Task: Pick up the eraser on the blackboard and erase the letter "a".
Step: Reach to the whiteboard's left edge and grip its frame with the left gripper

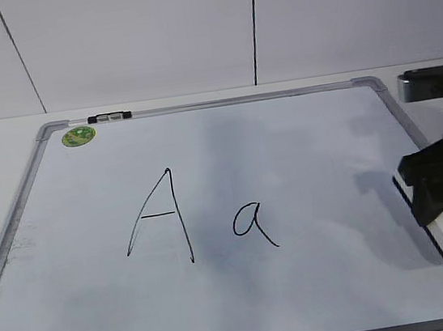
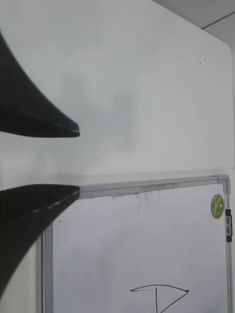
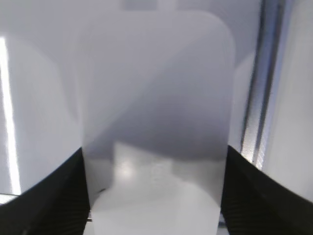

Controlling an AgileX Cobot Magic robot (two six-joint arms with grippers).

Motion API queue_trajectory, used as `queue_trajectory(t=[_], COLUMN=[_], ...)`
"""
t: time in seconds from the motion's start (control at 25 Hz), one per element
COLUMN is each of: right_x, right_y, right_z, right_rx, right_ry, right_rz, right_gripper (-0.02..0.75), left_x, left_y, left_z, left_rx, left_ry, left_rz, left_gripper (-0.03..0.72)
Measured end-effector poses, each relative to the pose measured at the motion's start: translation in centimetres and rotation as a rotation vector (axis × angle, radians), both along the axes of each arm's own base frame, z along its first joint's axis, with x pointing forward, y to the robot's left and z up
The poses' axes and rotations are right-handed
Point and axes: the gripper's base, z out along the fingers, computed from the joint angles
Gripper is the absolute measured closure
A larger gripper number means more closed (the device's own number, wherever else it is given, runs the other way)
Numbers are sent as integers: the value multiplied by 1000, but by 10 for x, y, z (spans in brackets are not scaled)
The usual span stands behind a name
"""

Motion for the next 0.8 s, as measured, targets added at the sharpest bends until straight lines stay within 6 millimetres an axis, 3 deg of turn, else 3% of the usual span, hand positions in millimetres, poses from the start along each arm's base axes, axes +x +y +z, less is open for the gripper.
queue_trajectory(t=[0.44,0.8], right_x=[0,-6], right_y=[60,67], right_z=[35,38], right_rx=[-14,-47], right_ry=[-96,-71], right_rz=[237,281], right_gripper=[199,199], left_x=[0,0], left_y=[0,0], left_z=[0,0], left_rx=[0,0], left_ry=[0,0], left_rz=[0,0], left_gripper=[443,443])
